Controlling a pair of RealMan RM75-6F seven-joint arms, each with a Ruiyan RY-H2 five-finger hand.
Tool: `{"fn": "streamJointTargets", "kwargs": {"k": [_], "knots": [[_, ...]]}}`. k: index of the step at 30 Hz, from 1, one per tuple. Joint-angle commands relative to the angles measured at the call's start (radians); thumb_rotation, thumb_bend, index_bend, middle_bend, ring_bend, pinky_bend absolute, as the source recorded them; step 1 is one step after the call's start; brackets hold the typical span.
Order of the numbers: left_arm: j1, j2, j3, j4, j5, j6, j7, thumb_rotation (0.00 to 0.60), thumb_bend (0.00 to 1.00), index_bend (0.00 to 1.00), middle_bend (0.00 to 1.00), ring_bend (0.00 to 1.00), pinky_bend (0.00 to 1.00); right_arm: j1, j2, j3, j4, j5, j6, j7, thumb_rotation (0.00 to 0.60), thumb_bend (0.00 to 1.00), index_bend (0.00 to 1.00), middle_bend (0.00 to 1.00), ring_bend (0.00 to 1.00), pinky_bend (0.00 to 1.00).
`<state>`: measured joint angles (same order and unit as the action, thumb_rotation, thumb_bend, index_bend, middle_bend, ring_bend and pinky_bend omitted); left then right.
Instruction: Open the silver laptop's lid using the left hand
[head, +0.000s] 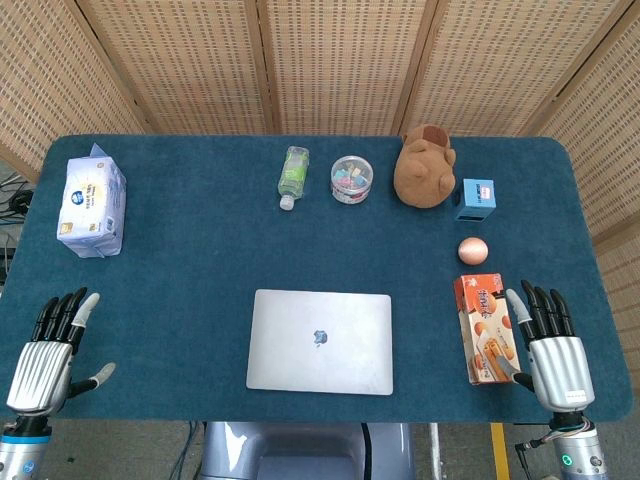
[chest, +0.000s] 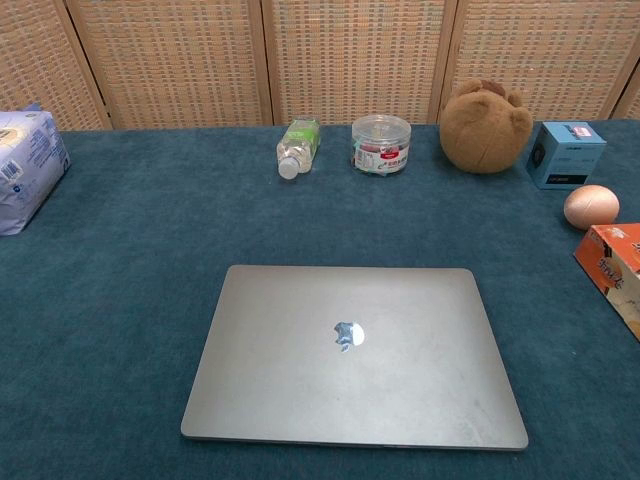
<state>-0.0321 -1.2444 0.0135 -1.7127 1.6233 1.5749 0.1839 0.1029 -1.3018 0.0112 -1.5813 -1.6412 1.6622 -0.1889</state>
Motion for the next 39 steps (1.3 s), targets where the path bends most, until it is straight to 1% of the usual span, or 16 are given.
{"fn": "streamJointTargets", "kwargs": {"k": [1, 5, 8, 10, 13, 16, 18, 21, 23, 25, 26, 30, 33, 35, 39], "knots": [[0.0, 0.002, -0.001, 0.0, -0.003, -0.002, -0.005, 0.6, 0.0, 0.0, 0.0, 0.0, 0.0, -0.001, 0.0, 0.001, -0.002, -0.003, -0.002, 0.003, 0.6, 0.0, 0.0, 0.0, 0.0, 0.0], [-0.004, 0.01, 0.001, -0.002, -0.004, -0.011, -0.022, 0.6, 0.0, 0.0, 0.0, 0.0, 0.0, -0.002, 0.002, 0.003, -0.005, -0.007, -0.003, 0.008, 0.6, 0.0, 0.0, 0.0, 0.0, 0.0], [-0.016, 0.019, 0.005, 0.001, 0.006, -0.029, -0.062, 0.6, 0.0, 0.0, 0.0, 0.0, 0.0, -0.003, 0.003, 0.007, -0.009, -0.009, -0.004, 0.013, 0.6, 0.0, 0.0, 0.0, 0.0, 0.0], [-0.031, 0.021, 0.014, 0.004, 0.03, -0.049, -0.087, 0.6, 0.0, 0.0, 0.0, 0.0, 0.0, -0.004, 0.004, 0.009, -0.011, -0.006, -0.008, 0.016, 0.6, 0.0, 0.0, 0.0, 0.0, 0.0], [-0.073, 0.015, 0.037, 0.006, 0.093, -0.102, -0.119, 0.6, 0.0, 0.0, 0.0, 0.0, 0.0, -0.003, 0.006, 0.016, -0.011, 0.001, -0.014, 0.021, 0.6, 0.0, 0.0, 0.0, 0.0, 0.0], [-0.129, -0.016, 0.05, 0.002, 0.159, -0.172, -0.105, 0.6, 0.0, 0.0, 0.0, 0.0, 0.0, -0.003, 0.01, 0.025, -0.012, 0.014, -0.019, 0.033, 0.6, 0.0, 0.0, 0.0, 0.0, 0.0], [-0.174, -0.046, 0.053, -0.005, 0.193, -0.238, -0.076, 0.6, 0.0, 0.0, 0.0, 0.0, 0.0, -0.004, 0.012, 0.03, -0.013, 0.02, -0.021, 0.039, 0.6, 0.0, 0.0, 0.0, 0.0, 0.0], [-0.234, -0.089, 0.06, -0.028, 0.207, -0.348, -0.04, 0.6, 0.0, 0.0, 0.0, 0.0, 0.0, -0.003, 0.013, 0.033, -0.012, 0.023, -0.027, 0.041, 0.6, 0.0, 0.0, 0.0, 0.0, 0.0], [-0.272, -0.116, 0.065, -0.045, 0.218, -0.425, 0.015, 0.6, 0.0, 0.0, 0.0, 0.0, 0.0, -0.003, 0.013, 0.035, -0.01, 0.027, -0.032, 0.04, 0.6, 0.0, 0.0, 0.0, 0.0, 0.0], [-0.296, -0.149, 0.059, -0.047, 0.226, -0.473, 0.087, 0.6, 0.0, 0.0, 0.0, 0.0, 0.0, -0.003, 0.013, 0.037, -0.009, 0.032, -0.036, 0.041, 0.6, 0.0, 0.0, 0.0, 0.0, 0.0], [-0.312, -0.179, 0.049, -0.045, 0.223, -0.507, 0.139, 0.6, 0.0, 0.0, 0.0, 0.0, 0.0, -0.003, 0.012, 0.039, -0.008, 0.036, -0.04, 0.041, 0.6, 0.0, 0.0, 0.0, 0.0, 0.0], [-0.359, -0.263, 0.005, -0.024, 0.189, -0.588, 0.225, 0.6, 0.0, 0.0, 0.0, 0.0, 0.0, -0.003, 0.012, 0.042, -0.005, 0.041, -0.047, 0.041, 0.6, 0.0, 0.0, 0.0, 0.0, 0.0], [-0.41, -0.321, -0.029, 0.007, 0.161, -0.647, 0.223, 0.6, 0.0, 0.0, 0.0, 0.0, 0.0, -0.003, 0.011, 0.043, -0.003, 0.041, -0.049, 0.041, 0.6, 0.0, 0.0, 0.0, 0.0, 0.0], [-0.445, -0.351, -0.047, 0.031, 0.162, -0.669, 0.212, 0.6, 0.0, 0.0, 0.0, 0.0, 0.0, -0.003, 0.011, 0.044, -0.003, 0.042, -0.051, 0.042, 0.6, 0.0, 0.0, 0.0, 0.0, 0.0], [-0.493, -0.394, -0.064, 0.068, 0.162, -0.694, 0.193, 0.6, 0.0, 0.0, 0.0, 0.0, 0.0, -0.003, 0.011, 0.047, -0.002, 0.046, -0.057, 0.044, 0.6, 0.0, 0.0, 0.0, 0.0, 0.0]]}}
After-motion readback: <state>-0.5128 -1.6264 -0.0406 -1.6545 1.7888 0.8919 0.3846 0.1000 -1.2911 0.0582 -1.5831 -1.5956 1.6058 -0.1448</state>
